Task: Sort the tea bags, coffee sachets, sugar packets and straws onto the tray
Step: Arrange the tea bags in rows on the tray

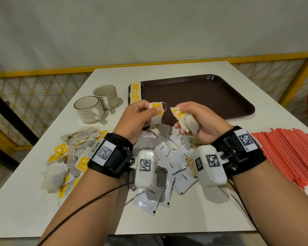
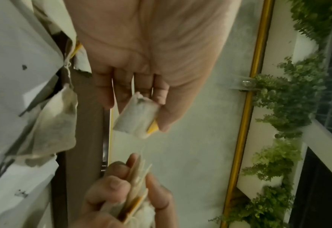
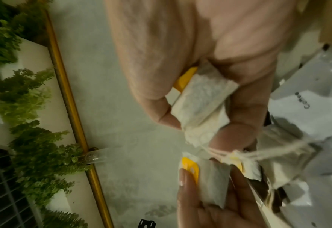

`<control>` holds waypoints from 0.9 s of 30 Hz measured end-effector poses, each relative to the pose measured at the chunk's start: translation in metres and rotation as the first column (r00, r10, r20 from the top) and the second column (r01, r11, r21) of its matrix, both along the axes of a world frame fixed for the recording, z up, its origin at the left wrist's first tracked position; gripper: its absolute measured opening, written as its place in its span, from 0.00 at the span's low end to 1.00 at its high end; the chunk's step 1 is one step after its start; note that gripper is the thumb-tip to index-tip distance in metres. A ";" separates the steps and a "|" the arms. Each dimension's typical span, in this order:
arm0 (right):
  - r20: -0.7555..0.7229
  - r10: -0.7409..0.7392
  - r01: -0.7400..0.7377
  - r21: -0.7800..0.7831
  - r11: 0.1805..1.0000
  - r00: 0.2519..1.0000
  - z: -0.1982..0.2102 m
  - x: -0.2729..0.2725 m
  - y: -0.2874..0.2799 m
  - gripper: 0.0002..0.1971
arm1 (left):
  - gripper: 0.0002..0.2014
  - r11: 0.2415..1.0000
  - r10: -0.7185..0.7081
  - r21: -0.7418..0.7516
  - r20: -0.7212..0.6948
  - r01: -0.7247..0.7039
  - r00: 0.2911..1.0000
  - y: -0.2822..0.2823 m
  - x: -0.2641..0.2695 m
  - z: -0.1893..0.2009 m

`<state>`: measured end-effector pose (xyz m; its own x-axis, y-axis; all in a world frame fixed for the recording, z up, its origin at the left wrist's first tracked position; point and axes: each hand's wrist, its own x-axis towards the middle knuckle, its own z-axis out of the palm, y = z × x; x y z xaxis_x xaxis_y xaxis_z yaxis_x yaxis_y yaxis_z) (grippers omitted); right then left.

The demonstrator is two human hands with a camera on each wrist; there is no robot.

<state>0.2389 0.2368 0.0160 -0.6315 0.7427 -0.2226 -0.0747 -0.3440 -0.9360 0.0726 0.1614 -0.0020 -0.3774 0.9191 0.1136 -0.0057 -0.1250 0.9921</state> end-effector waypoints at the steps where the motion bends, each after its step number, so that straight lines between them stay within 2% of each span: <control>1: 0.010 0.005 -0.005 0.015 1.000 1.000 0.000 0.000 -0.001 0.07 | 0.09 1.000 0.012 0.005 0.006 -0.012 1.000 0.000 -0.001 0.000; 4: 0.041 -0.008 0.004 0.083 0.997 0.999 -0.002 0.000 0.000 0.08 | 0.05 1.000 0.023 0.004 0.041 -0.023 0.999 0.001 -0.003 -0.001; 9: -0.017 -0.032 0.033 0.076 0.997 0.999 -0.003 0.001 0.000 0.05 | 0.06 0.996 0.084 0.029 -0.055 -0.083 0.995 0.002 -0.005 -0.004; 12: -0.081 -0.028 0.028 0.008 1.000 0.996 -0.002 0.000 -0.001 0.05 | 0.10 0.993 0.104 0.071 -0.126 -0.095 0.987 0.000 -0.003 -0.004; 15: -0.158 -0.032 0.016 -0.105 0.994 0.987 0.000 0.000 -0.001 0.07 | 0.12 0.996 0.052 0.090 -0.254 -0.030 0.966 -0.002 0.003 -0.001; 18: -0.195 -0.016 -0.010 -0.132 0.991 0.981 0.000 -0.002 -0.003 0.10 | 0.14 1.000 0.015 0.028 -0.346 -0.006 0.938 -0.004 0.009 0.000; 23: -0.199 0.046 -0.061 -0.069 0.996 0.979 -0.001 -0.003 -0.006 0.10 | 0.06 1.000 0.024 -0.009 -0.260 -0.027 0.965 -0.003 0.017 0.001; 27: -0.174 0.100 -0.102 0.000 0.995 0.980 -0.004 -0.003 -0.009 0.15 | 0.05 0.999 -0.022 0.017 -0.267 0.027 0.963 -0.005 0.018 0.000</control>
<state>0.2359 0.2273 0.0124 -0.7326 0.6718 -0.1090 -0.2006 -0.3662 -0.9086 0.0903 0.1565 -0.0020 -0.3082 0.9240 0.2262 0.2557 -0.1485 0.9553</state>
